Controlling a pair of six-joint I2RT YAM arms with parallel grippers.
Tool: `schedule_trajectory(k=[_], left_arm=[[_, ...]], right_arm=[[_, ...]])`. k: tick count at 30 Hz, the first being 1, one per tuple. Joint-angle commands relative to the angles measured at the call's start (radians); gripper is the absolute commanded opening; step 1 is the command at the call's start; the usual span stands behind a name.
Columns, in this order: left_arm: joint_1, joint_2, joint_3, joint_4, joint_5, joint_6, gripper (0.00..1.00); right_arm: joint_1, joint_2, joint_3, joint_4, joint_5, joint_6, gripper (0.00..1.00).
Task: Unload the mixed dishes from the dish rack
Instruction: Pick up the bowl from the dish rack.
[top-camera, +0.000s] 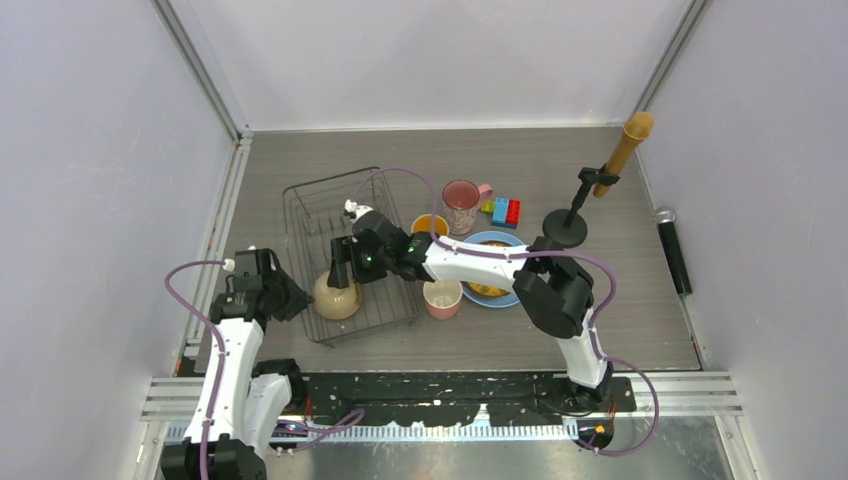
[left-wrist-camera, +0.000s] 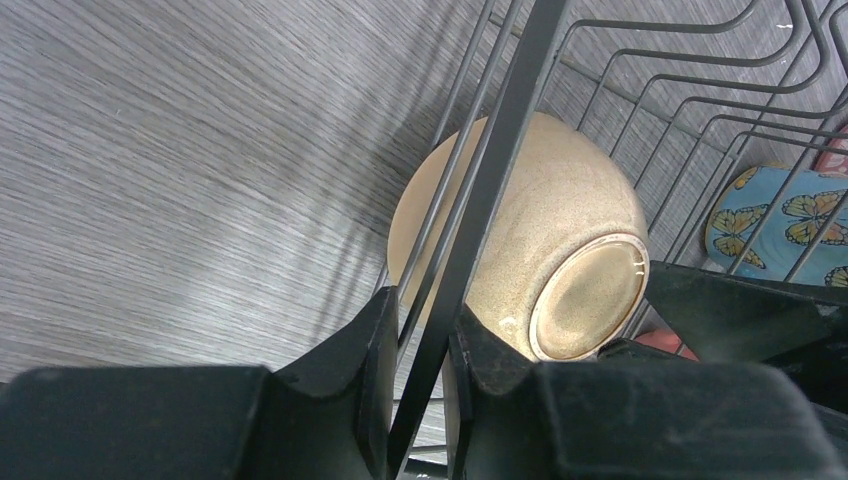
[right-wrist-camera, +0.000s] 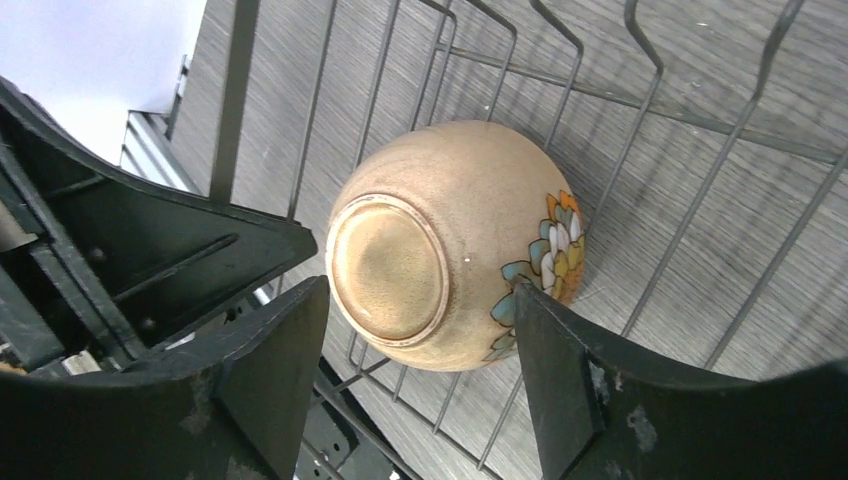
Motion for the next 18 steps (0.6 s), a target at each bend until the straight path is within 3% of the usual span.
schedule_trajectory(k=[1,4,12,18], left_arm=[[0.005,-0.010,0.016,0.031,0.006,-0.031,0.11],[0.005,-0.011,0.026,0.012,-0.013,-0.024,0.11],[0.005,-0.022,0.035,-0.003,-0.040,-0.029,0.11],[0.006,-0.031,0.057,-0.020,-0.058,-0.038,0.12]], right_arm=[[0.016,-0.027,0.054,-0.077,0.085,-0.056,0.70],[0.019,-0.005,0.070,-0.123,0.108,-0.075,0.64],[0.019,-0.011,0.052,-0.141,0.187,-0.070,0.35],[0.009,-0.017,0.021,-0.128,0.197,-0.029,0.25]])
